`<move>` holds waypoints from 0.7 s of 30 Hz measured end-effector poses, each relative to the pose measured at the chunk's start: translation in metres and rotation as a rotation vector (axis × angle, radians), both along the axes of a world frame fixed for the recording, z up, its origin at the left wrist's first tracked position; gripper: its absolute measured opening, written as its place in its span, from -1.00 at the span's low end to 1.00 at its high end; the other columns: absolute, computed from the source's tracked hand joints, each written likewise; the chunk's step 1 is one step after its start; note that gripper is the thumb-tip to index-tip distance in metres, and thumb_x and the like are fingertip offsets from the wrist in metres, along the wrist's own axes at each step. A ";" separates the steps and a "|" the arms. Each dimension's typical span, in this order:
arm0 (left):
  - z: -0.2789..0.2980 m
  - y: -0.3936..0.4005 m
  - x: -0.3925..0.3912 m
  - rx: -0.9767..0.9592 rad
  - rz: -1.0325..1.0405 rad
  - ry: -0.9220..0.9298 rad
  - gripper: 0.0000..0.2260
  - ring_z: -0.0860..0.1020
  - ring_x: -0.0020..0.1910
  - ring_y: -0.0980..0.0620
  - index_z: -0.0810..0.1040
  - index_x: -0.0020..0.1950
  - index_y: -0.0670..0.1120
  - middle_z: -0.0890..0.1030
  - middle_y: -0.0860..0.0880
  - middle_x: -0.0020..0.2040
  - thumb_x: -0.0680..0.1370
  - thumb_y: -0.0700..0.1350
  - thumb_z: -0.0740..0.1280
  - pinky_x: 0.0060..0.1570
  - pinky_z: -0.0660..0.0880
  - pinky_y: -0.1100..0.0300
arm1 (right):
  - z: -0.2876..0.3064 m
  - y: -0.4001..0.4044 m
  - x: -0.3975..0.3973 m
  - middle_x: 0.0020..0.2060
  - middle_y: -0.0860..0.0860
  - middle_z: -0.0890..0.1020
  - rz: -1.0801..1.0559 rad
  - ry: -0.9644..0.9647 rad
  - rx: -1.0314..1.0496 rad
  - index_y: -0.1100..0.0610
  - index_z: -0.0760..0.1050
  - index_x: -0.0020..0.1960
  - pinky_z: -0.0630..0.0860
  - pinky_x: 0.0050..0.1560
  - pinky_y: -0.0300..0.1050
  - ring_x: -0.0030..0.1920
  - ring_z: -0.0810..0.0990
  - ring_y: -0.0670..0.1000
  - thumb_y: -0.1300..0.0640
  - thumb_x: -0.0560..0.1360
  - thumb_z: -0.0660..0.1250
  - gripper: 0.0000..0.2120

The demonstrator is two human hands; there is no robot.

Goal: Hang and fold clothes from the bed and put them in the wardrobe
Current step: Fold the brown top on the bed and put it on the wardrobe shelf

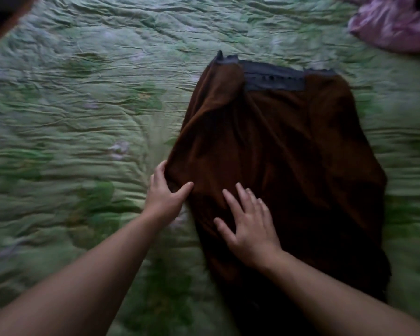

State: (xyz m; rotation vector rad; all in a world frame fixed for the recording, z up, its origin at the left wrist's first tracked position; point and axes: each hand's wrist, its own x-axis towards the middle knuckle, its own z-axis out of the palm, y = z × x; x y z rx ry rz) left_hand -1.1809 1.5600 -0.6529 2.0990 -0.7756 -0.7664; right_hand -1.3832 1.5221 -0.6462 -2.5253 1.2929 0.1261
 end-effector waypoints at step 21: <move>0.049 0.118 -0.169 0.457 -1.215 -0.905 -0.12 0.17 0.40 -0.16 0.06 0.52 0.07 0.10 -0.10 0.49 0.31 0.28 0.36 0.27 0.24 -0.07 | 0.029 0.073 -0.244 0.34 0.07 0.44 0.301 0.239 -0.004 -0.07 0.42 0.32 0.43 0.12 0.28 0.34 0.36 0.14 -0.23 0.08 0.35 -0.20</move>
